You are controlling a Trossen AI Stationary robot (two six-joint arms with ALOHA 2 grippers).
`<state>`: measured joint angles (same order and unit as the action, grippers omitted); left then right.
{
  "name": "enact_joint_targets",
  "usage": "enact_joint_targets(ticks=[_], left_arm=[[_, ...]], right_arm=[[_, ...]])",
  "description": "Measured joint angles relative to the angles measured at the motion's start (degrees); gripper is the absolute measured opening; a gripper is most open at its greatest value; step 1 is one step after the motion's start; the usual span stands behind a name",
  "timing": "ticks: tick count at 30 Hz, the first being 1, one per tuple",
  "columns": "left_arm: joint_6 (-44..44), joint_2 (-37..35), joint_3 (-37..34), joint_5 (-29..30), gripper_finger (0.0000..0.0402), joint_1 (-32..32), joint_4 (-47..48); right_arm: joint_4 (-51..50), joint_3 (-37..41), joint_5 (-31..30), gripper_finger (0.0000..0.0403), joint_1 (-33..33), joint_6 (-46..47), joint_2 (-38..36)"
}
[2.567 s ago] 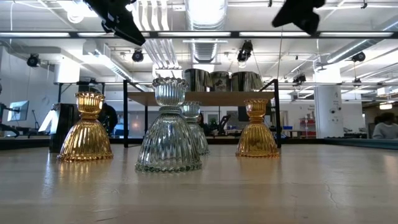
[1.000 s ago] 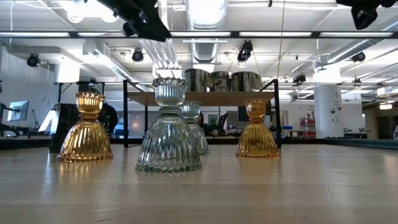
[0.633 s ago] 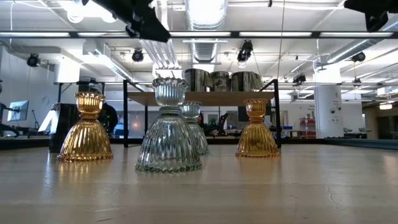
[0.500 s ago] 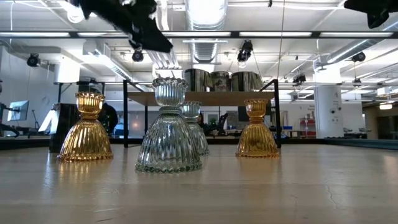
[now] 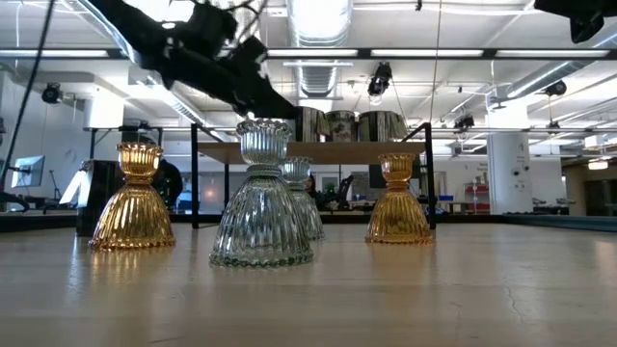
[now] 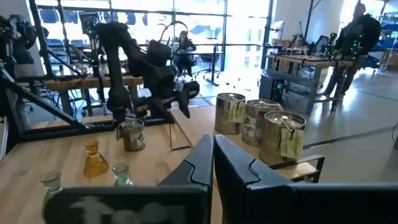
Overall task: Pick & Place candle stick holders
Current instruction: Put the silver scented candle on the shelf
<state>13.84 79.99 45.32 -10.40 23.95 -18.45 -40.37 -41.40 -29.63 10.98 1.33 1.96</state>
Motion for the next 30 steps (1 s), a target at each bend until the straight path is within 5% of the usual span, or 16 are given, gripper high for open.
enact_joint_targets(ticks=[9,30], left_arm=[[0.70,7.37,6.45,-0.26,0.0202,3.51,-0.15],[1.54,8.59,8.04,-4.03,0.0202,9.72,-1.20]], right_arm=[[-0.03,0.04,-0.04,0.0008,0.00,0.04,0.00],[-0.03,0.04,-0.04,0.0008,0.00,0.02,0.00]])
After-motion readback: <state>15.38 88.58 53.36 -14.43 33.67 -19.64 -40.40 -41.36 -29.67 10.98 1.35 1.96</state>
